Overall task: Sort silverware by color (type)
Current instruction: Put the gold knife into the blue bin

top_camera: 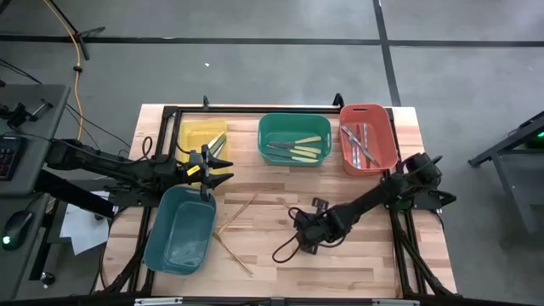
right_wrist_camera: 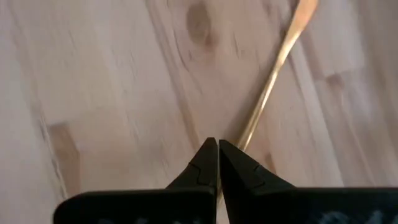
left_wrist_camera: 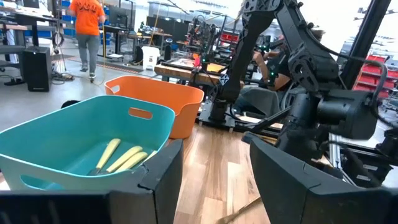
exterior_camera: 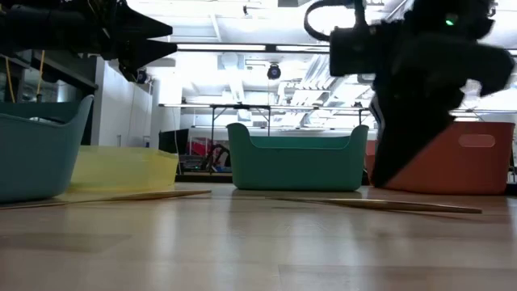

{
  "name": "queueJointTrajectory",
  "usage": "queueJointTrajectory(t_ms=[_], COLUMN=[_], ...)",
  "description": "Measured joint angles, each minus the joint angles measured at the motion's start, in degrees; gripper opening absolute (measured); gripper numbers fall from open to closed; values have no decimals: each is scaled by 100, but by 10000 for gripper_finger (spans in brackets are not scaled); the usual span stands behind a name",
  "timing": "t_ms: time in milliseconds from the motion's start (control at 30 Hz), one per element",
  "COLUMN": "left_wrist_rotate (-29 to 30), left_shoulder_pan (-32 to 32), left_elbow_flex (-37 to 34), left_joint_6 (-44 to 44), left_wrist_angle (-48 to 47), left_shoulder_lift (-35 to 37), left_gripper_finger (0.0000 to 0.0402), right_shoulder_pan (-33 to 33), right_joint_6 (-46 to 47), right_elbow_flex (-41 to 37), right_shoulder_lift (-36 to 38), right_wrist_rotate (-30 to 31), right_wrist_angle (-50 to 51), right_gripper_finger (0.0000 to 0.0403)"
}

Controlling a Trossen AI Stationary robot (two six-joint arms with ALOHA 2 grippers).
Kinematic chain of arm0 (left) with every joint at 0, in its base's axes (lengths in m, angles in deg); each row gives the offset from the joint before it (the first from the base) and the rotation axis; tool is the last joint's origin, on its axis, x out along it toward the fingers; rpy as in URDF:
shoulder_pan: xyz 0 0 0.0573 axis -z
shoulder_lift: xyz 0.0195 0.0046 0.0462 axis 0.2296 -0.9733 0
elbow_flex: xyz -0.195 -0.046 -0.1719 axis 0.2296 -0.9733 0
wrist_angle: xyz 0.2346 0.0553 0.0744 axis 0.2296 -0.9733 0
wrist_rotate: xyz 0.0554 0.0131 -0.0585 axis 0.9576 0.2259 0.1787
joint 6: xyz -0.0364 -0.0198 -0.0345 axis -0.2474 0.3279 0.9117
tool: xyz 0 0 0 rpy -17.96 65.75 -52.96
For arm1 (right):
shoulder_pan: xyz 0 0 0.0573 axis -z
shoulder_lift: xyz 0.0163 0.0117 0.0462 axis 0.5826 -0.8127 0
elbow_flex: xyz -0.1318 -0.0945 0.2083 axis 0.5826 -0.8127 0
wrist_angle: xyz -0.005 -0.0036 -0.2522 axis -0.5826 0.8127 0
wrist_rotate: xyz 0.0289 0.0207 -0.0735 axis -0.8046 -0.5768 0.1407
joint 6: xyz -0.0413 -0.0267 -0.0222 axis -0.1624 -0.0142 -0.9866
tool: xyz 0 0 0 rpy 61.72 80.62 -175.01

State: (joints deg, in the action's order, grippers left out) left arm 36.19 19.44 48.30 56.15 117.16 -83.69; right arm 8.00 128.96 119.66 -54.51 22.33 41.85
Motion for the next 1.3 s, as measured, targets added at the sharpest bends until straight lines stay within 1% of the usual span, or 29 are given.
queueJointTrajectory(t_ms=[133,200,267,367,467,600,700,767,867,1067,1133,1200,1300], left_wrist_rotate=[0,0,0,0,0,0,0,0,0,0,0,0,0], left_shoulder_pan=[0,-1,-1,-1,-1,1,-1,-1,0,1,0,1,1], left_elbow_flex=[0,0,0,0,0,0,0,0,0,0,0,0,0], left_joint_6=[0,-1,0,-1,-1,-2,0,-2,-1,0,0,0,0], left_wrist_angle=[-2,-2,-2,-1,-2,-2,-19,-20,-22,-40,-42,-48,-48], left_shoulder_lift=[0,0,0,0,-1,0,0,0,0,0,0,0,0], left_gripper_finger=[177,177,177,177,177,177,177,177,177,177,177,177,177], right_shoulder_pan=[37,32,30,30,47,113,197,255,311,338,322,299,299], right_joint_6=[136,468,872,1429,1873,1919,2213,2429,2503,2628,2654,2682,2761], right_elbow_flex=[4,6,9,9,8,6,6,6,6,37,37,35,34], right_shoulder_lift=[259,411,507,513,411,285,180,86,-63,-279,-327,-335,-341], right_wrist_rotate=[-29,-66,-274,-629,-902,-920,-920,-921,-925,-1060,-1069,-1069,-1087], right_wrist_angle=[64,130,248,400,390,297,318,378,361,388,417,482,671], right_gripper_finger=[0,2,15,57,117,194,222,227,228,219,207,185,135])
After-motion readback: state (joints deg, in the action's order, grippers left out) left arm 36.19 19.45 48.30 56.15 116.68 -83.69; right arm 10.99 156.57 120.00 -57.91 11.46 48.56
